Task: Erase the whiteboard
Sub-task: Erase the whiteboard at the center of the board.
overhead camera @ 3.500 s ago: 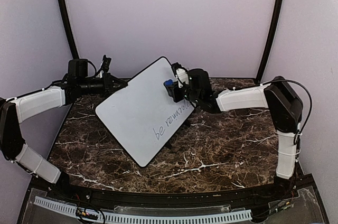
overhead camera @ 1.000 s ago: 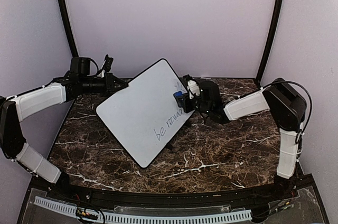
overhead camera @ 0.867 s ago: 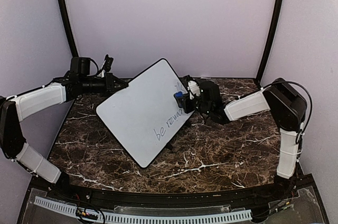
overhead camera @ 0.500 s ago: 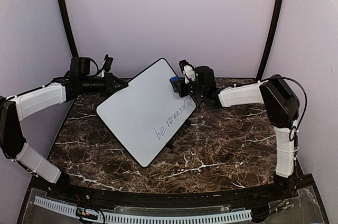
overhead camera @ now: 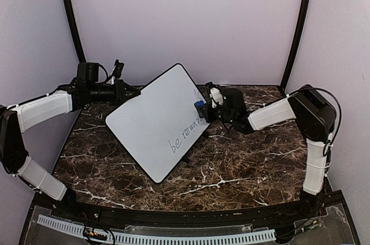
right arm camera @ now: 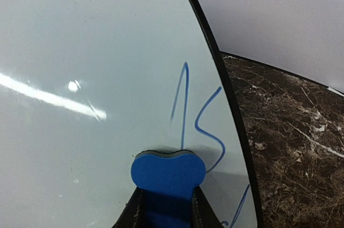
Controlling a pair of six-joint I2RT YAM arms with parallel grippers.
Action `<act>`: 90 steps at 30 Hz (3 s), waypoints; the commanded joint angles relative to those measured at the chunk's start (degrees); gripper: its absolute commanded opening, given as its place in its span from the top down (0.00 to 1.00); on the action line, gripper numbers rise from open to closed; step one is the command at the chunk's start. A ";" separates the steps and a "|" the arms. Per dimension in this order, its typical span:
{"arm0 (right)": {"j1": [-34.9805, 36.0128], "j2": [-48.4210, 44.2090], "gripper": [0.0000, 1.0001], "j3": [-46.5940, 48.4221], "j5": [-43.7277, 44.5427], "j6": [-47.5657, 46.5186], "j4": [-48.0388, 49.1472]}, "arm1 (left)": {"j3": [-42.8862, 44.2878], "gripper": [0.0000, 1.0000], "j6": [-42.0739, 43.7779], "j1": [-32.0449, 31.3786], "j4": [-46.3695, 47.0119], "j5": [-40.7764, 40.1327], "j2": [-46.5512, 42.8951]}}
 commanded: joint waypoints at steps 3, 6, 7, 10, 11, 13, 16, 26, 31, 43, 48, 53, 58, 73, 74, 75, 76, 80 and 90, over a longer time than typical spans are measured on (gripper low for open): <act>0.67 -1.00 0.79 -4.71 -1.64 0.92 -2.64 | -0.03 1.00 1.77 -2.16 2.36 8.37 -0.69; 0.62 0.40 0.78 -0.47 -1.04 0.47 -3.42 | 0.03 1.00 1.85 -2.16 2.30 8.20 -0.62; 0.61 1.19 0.78 1.41 -0.80 0.21 -3.95 | -0.02 1.00 1.85 -2.16 2.30 8.25 -0.61; 0.32 3.98 0.79 8.15 -0.36 -0.21 -6.08 | -0.04 1.00 1.90 -2.16 2.29 8.22 -0.65; 0.15 4.90 0.78 10.54 -0.35 -0.18 -6.93 | -0.08 1.00 1.92 -2.16 2.25 8.19 -0.67; -0.24 6.55 0.79 14.81 -0.48 0.07 -8.47 | -0.09 1.00 2.05 -2.16 2.17 8.23 -0.75; -0.52 8.45 0.78 19.32 -0.55 0.29 -10.43 | 0.04 1.00 2.12 -2.16 2.10 8.08 -0.95; -2.11 4.95 0.79 5.33 -3.80 3.73 -6.00 | -0.12 1.00 1.93 -2.16 2.26 8.34 -1.38; -2.39 2.09 0.79 -2.74 -5.64 4.97 -3.10 | -0.24 1.00 1.61 -2.16 2.65 8.54 -1.53; -1.97 6.64 0.79 12.15 -8.91 5.45 -9.74 | -0.23 1.00 1.84 -2.16 2.52 8.33 -1.64; -2.00 12.10 0.78 26.69 -8.19 6.63 -18.86 | -0.15 1.00 2.02 -2.16 2.32 8.23 -1.66; -1.94 13.54 0.78 31.13 -7.79 8.56 -21.86 | -0.14 1.00 2.10 -2.16 2.30 8.33 -1.66; -1.95 11.43 0.78 25.01 -7.94 9.83 -21.50 | -0.19 1.00 2.04 -2.16 2.30 8.33 -1.57; -2.74 6.18 0.78 7.44 -11.26 18.65 -15.28 | -0.31 1.00 1.71 -2.25 2.82 8.52 -1.64; -2.73 6.53 0.78 8.74 -11.70 18.74 -15.67 | -0.37 1.00 1.69 -2.25 2.76 8.48 -1.69; -2.73 6.92 0.78 10.65 -12.06 18.76 -16.52 | -0.38 1.00 1.68 -2.25 2.75 8.52 -1.71; -2.80 7.69 0.78 12.79 -12.28 18.69 -17.60 | -0.37 1.00 1.68 -2.25 2.81 8.48 -1.70; -2.65 10.56 0.78 23.53 -11.88 18.35 -22.83 | -0.33 1.00 1.76 -2.25 2.82 8.53 -1.74; -2.90 15.50 0.77 38.09 -9.22 20.75 -32.15 | -0.32 1.00 1.96 -2.34 2.65 8.55 -1.99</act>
